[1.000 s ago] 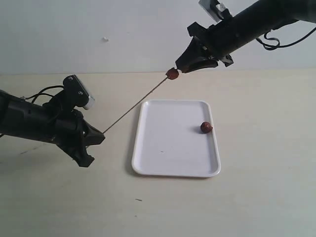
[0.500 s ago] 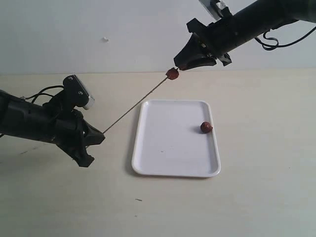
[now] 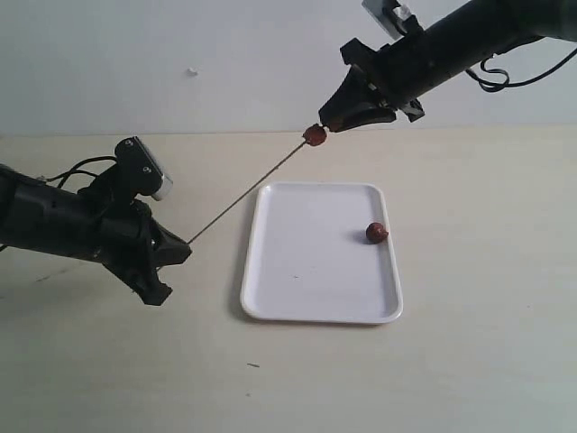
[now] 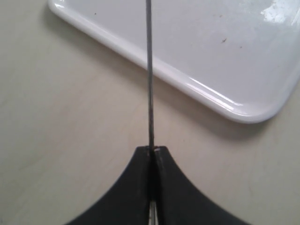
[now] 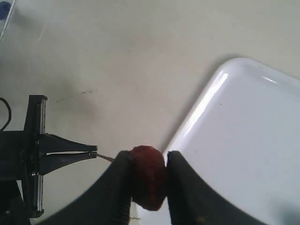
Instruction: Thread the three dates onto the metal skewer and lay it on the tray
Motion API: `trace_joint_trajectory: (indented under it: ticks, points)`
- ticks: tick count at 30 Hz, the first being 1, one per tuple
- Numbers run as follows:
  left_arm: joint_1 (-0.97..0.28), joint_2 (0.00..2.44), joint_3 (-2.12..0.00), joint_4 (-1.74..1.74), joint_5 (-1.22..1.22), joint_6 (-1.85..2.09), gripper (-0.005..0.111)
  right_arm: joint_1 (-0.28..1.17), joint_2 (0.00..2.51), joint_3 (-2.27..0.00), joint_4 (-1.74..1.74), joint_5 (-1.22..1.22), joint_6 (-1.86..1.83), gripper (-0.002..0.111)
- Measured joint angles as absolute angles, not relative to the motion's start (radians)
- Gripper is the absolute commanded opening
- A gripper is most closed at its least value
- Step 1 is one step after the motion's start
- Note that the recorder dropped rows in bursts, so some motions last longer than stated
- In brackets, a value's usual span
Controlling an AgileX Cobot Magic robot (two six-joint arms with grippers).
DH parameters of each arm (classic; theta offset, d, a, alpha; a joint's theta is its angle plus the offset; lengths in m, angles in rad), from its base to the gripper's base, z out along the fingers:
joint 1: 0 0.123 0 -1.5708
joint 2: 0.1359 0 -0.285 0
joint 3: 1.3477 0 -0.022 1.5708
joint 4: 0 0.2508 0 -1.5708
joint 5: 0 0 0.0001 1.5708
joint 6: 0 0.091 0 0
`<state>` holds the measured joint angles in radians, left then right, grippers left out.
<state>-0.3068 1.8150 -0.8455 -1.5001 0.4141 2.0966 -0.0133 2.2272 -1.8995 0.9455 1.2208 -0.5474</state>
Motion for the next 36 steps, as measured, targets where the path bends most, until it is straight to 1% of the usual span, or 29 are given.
trace_joint_trajectory:
  ticks: [5, 26, 36]
  points:
    - [-0.304, 1.816, -0.845, -1.5, 0.408, 2.097, 0.0, 0.037, 2.227, -1.9, 0.939, 1.21, -0.547, 0.026]
    - [-0.301, 1.816, -0.866, -1.498, 0.52, 2.086, 0.0, 0.047, 2.225, -1.904, 0.914, 1.205, -0.547, 0.026]
    - [-0.301, 1.816, -0.886, -1.505, 0.536, 2.083, 0.0, 0.047, 2.216, -1.908, 0.92, 1.201, -0.547, 0.026]
